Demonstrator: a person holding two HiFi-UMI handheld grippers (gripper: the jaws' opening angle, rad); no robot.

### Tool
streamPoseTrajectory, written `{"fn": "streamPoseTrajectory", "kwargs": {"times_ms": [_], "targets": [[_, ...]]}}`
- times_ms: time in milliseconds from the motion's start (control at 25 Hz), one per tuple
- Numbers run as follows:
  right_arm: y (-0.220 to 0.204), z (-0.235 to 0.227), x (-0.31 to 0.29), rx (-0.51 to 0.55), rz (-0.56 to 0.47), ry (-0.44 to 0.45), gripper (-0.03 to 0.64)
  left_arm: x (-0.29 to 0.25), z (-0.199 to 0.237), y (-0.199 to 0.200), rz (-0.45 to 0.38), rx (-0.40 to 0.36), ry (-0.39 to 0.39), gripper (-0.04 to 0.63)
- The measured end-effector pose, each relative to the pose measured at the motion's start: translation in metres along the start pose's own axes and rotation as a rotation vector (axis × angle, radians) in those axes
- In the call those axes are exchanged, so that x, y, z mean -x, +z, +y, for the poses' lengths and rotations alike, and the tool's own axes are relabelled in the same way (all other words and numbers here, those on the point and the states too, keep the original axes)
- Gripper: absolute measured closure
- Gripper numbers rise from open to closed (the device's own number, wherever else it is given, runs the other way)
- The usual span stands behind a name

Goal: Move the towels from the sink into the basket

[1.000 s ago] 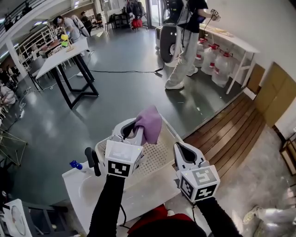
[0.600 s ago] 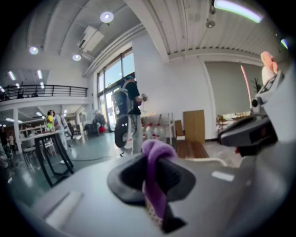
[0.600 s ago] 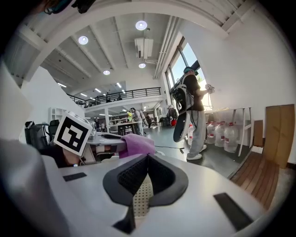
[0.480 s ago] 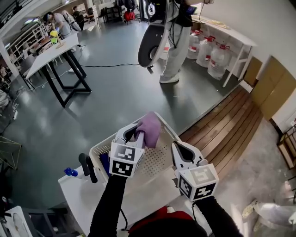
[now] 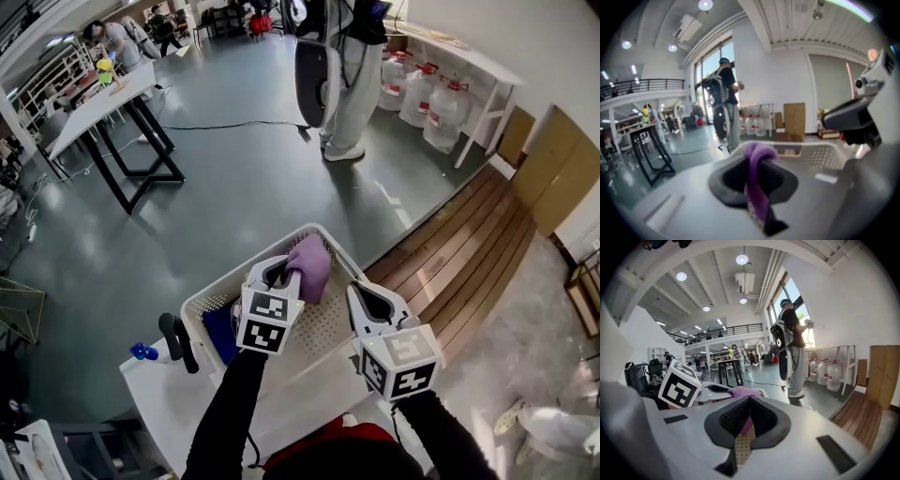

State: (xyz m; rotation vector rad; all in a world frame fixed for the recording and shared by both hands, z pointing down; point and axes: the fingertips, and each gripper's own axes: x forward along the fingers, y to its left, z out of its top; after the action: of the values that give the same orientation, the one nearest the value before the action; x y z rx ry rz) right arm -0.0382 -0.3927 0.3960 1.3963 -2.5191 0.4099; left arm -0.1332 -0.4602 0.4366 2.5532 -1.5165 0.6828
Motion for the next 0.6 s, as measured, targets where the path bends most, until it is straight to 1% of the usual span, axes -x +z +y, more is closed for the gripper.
{"fn": "streamPoseTrajectory", "kwargs": {"times_ms": [120, 240, 440, 600], "targets": [[-0.003, -0.004, -0.003, -0.01, 0.019, -0.005, 0.609, -0.008, -0.003, -0.009, 0.024, 0.001, -0.006, 0.563], [0.003, -0.003, -0.008, -0.004, 0.003, 0.007, 0.609, -0.017, -0.004, -0.02, 0.051, 0.013, -0.01, 0.563], [0.001, -0.006, -0.013, -0.009, 0.014, 0.008, 0.609, -0.028, -0.006, -0.036, 0.101, 0.006, -0.015, 0.563], [-0.002, -0.007, -0.017, -0.013, 0.022, 0.011, 0.609, -0.033, -0.008, -0.048, 0.134, 0.015, -0.028, 0.563]]}}
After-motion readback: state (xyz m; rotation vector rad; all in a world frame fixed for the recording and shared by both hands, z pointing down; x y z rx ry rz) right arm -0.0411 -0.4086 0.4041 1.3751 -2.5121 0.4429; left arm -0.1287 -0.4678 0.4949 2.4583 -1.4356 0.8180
